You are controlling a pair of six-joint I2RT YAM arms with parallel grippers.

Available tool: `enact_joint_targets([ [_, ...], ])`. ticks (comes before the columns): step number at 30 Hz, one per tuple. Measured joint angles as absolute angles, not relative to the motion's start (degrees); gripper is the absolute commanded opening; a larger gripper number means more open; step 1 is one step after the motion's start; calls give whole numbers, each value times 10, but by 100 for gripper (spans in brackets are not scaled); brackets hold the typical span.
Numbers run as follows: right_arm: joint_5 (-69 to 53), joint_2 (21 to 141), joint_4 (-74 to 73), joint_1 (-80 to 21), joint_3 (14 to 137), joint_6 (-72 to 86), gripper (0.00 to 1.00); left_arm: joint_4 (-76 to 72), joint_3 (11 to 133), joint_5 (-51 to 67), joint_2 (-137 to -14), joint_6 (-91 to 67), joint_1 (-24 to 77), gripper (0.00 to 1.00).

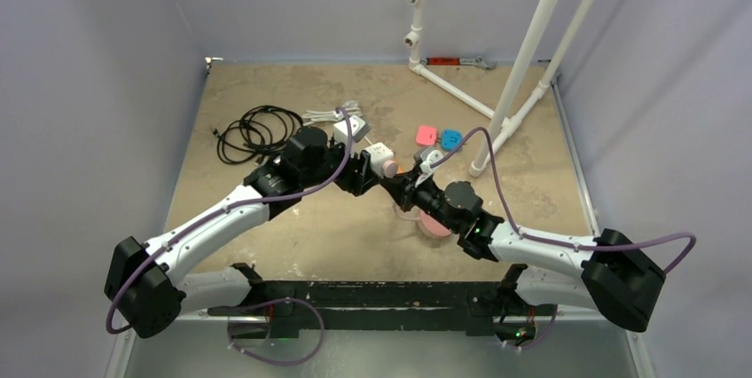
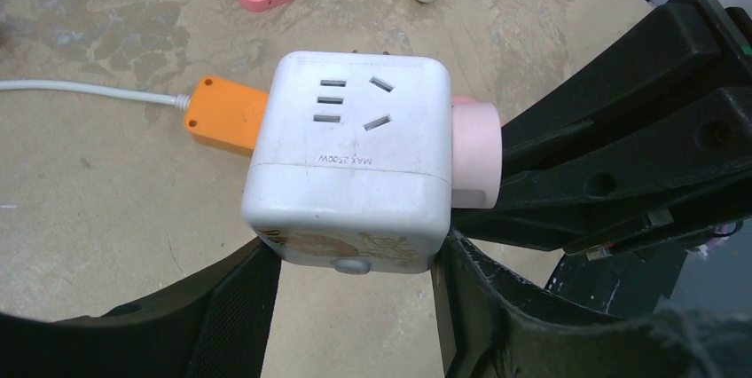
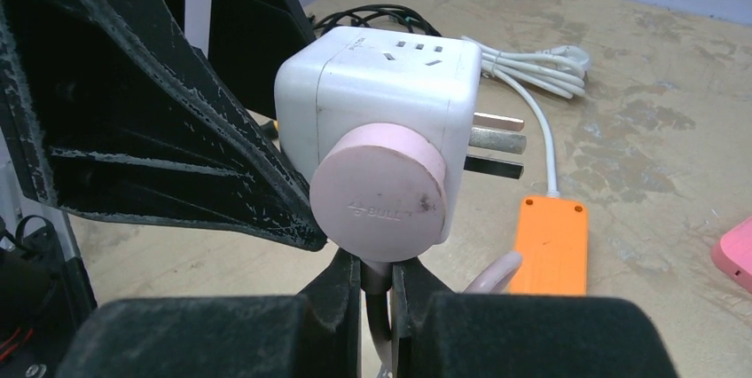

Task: Pull the plug off the socket
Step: Remove the plug from the socket.

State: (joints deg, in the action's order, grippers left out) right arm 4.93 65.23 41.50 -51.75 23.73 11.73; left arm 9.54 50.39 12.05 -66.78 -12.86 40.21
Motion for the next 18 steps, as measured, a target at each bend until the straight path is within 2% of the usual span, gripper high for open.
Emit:
enact_joint_targets([
  [18,59,764,477,-524,268,118,0,47,452,246,-660,-127,330,0],
])
